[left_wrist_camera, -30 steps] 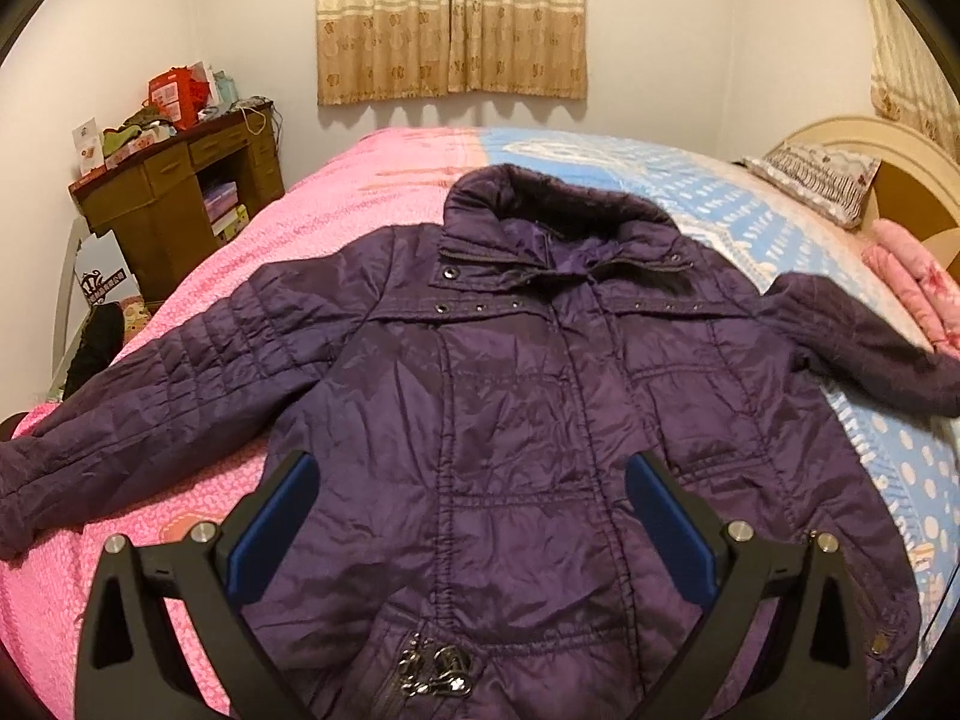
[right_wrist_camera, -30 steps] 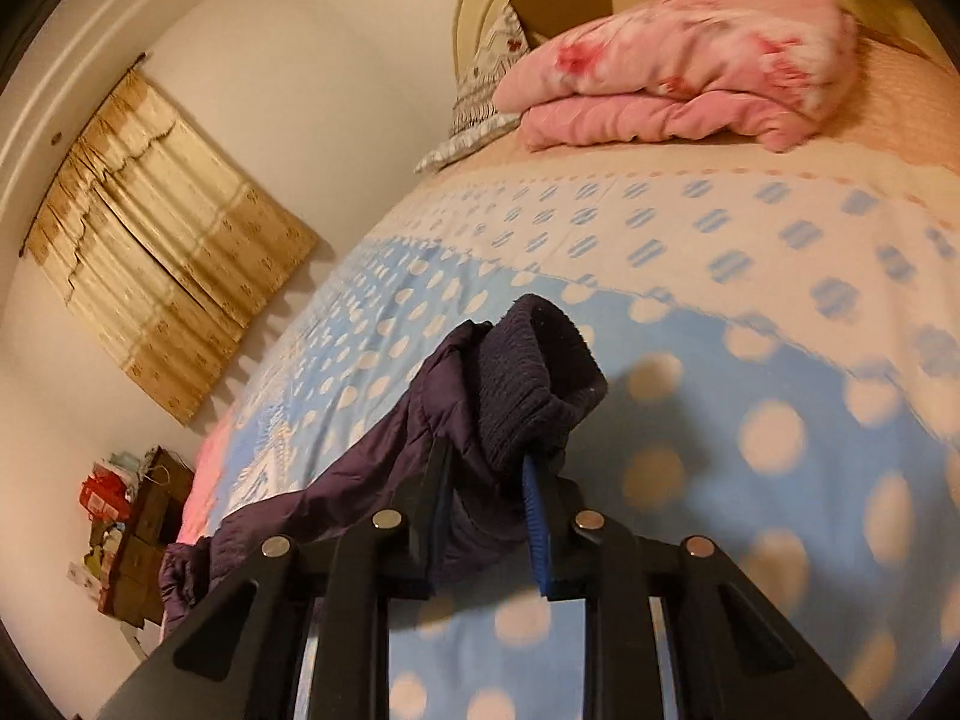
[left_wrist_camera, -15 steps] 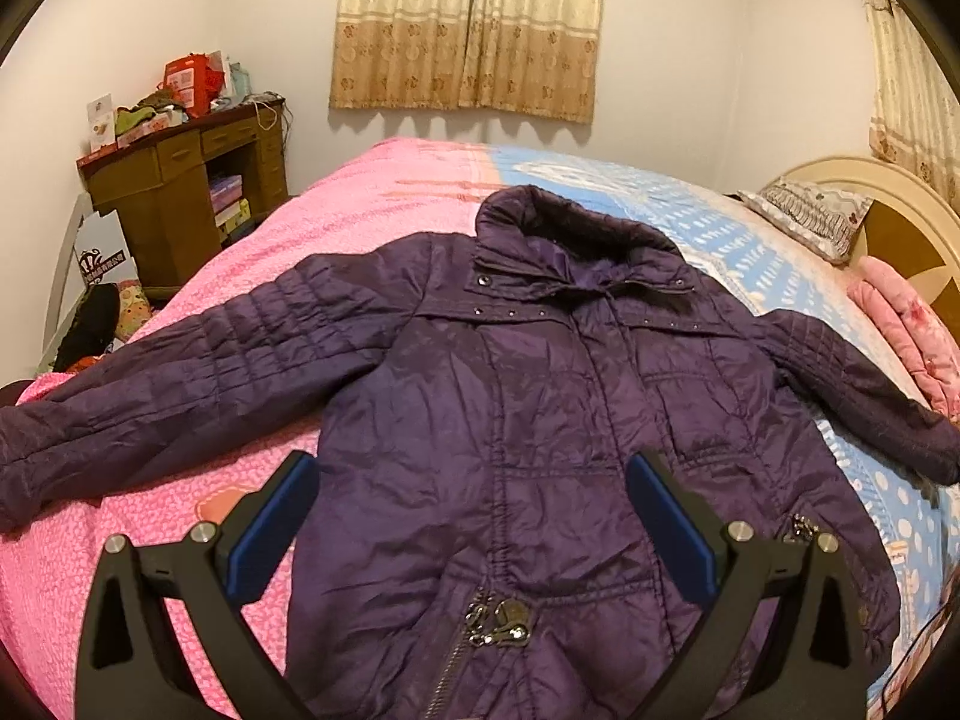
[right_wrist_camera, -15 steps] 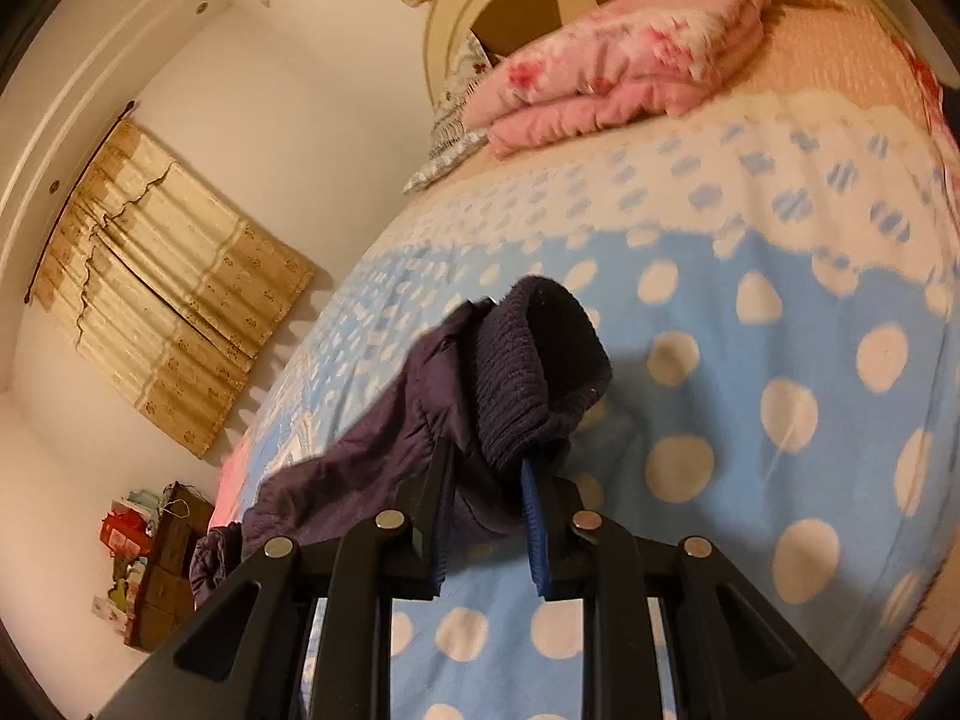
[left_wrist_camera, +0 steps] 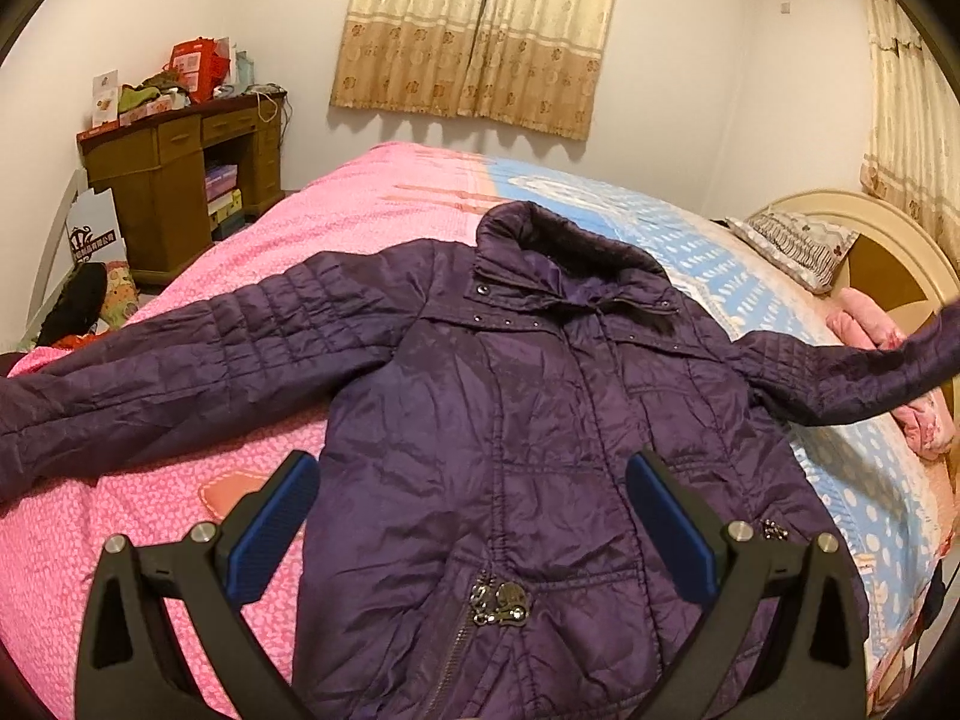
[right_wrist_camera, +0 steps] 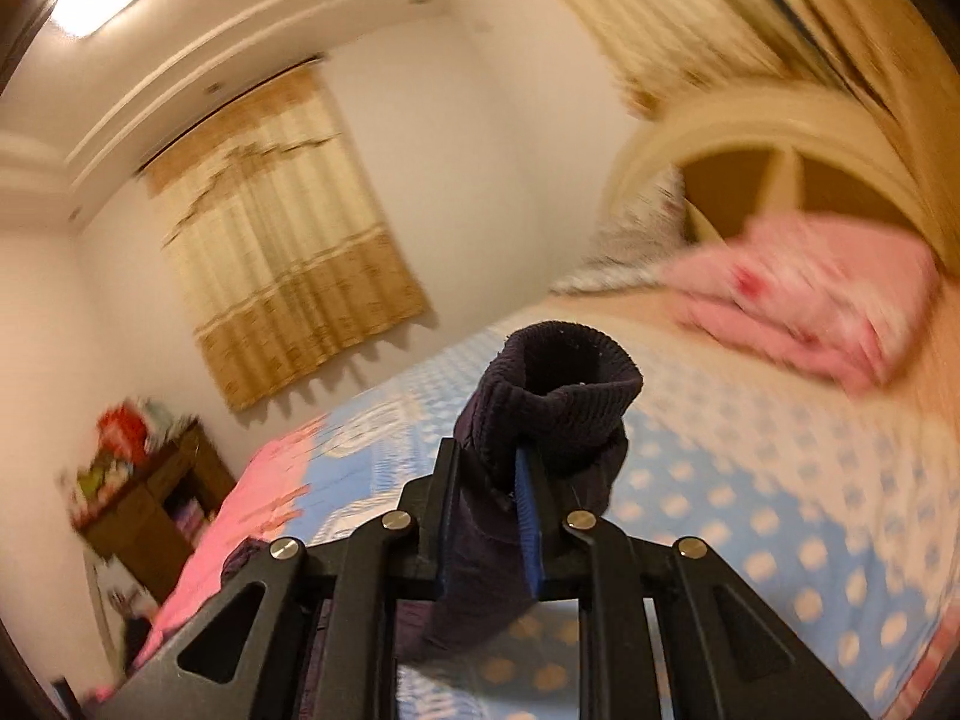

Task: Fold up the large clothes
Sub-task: 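Lift the sleeve cuff with the right tool and fold it across the jacket body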

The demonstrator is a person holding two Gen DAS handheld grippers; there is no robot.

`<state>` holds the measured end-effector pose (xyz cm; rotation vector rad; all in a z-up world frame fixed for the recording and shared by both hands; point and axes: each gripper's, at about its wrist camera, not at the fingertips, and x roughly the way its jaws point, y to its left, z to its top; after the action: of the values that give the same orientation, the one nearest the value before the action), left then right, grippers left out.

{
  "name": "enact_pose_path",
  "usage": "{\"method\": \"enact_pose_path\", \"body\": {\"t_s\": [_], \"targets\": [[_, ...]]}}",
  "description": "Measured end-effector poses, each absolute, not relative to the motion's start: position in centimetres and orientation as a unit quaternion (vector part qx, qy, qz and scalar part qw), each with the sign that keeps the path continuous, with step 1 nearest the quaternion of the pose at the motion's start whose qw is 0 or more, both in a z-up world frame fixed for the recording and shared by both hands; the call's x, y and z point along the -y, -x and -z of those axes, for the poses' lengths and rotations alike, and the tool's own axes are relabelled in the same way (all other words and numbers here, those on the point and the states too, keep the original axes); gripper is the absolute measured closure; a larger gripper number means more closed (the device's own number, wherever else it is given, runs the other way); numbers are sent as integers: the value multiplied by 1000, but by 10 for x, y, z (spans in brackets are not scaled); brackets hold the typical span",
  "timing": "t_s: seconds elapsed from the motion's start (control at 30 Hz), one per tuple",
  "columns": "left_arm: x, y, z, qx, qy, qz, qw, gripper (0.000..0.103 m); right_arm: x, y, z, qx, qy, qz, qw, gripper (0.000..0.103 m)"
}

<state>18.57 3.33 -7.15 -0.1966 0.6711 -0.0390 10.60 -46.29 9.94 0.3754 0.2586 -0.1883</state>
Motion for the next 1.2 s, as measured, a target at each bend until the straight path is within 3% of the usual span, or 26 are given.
{"method": "enact_pose_path", "body": {"t_s": [0.03,0.1,0.27,0.43,0.5,0.53,0.57,0.6,0.87,1.1,1.13,1.17,1.2], "targets": [[-36,-185,71,-326,99,19,940,0,448,-110,-107,-127,-172,82,973,88],[-41,-182,70,-323,108,20,940,0,409,-122,-125,-124,-136,52,982,103],[-52,-181,74,-325,126,19,937,0,313,-148,-145,-135,-74,-31,988,103],[-66,-171,76,-322,138,18,936,0,240,-175,-124,-188,-18,-87,978,102],[-72,-169,78,-322,144,16,935,0,237,-182,-107,-224,-16,-80,971,80],[-76,-168,78,-322,149,15,935,0,244,-185,-99,-239,-21,-74,968,40],[-79,-167,79,-322,155,14,934,0,257,-185,-86,-251,-35,-60,965,11],[-81,-166,79,-321,160,15,933,0,270,-186,-75,-258,-51,-45,964,9],[-70,-173,84,-329,154,14,932,0,291,-195,25,-370,-17,-1,929,9],[-62,-171,85,-338,140,18,931,0,257,-229,100,-423,108,36,899,12],[-61,-172,85,-339,140,18,930,0,260,-231,105,-427,106,39,897,38],[-61,-171,84,-339,139,19,930,0,268,-233,109,-438,97,45,893,56],[-61,-171,85,-337,138,18,931,0,281,-232,106,-441,71,41,894,57]]}}
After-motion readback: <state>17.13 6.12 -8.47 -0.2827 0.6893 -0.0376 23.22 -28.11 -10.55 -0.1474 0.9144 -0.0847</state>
